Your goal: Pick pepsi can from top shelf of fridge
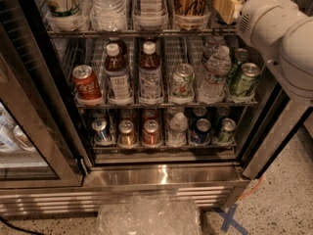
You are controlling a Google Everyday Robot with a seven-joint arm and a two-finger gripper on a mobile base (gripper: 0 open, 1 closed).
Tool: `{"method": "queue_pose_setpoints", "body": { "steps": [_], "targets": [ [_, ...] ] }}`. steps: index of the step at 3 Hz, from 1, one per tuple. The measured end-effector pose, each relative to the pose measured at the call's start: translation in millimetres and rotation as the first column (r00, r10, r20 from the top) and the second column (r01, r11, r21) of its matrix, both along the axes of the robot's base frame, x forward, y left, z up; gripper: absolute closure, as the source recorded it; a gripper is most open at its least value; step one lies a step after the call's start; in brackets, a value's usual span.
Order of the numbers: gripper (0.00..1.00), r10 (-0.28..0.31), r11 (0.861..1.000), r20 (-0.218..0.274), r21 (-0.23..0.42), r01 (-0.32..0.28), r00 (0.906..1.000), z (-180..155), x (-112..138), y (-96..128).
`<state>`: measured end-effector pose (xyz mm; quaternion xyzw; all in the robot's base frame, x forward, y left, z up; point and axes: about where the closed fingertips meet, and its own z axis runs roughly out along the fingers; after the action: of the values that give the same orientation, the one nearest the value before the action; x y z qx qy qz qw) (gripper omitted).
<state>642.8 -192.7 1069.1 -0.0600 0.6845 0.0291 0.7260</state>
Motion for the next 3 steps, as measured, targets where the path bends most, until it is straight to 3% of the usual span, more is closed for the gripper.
{"method": "queue_pose_setpoints", "body": {
  "steps": [2, 3],
  "targets": [
    [0.31, 0.004, 1.000, -0.003, -0.002, -0.004, 1.0000, -0.1, 19.4, 2.0],
    [0.50, 0.004, 1.000, -0.003, -0.002, -0.004, 1.0000, -0.1, 19.4, 2.1]
  ]
}}
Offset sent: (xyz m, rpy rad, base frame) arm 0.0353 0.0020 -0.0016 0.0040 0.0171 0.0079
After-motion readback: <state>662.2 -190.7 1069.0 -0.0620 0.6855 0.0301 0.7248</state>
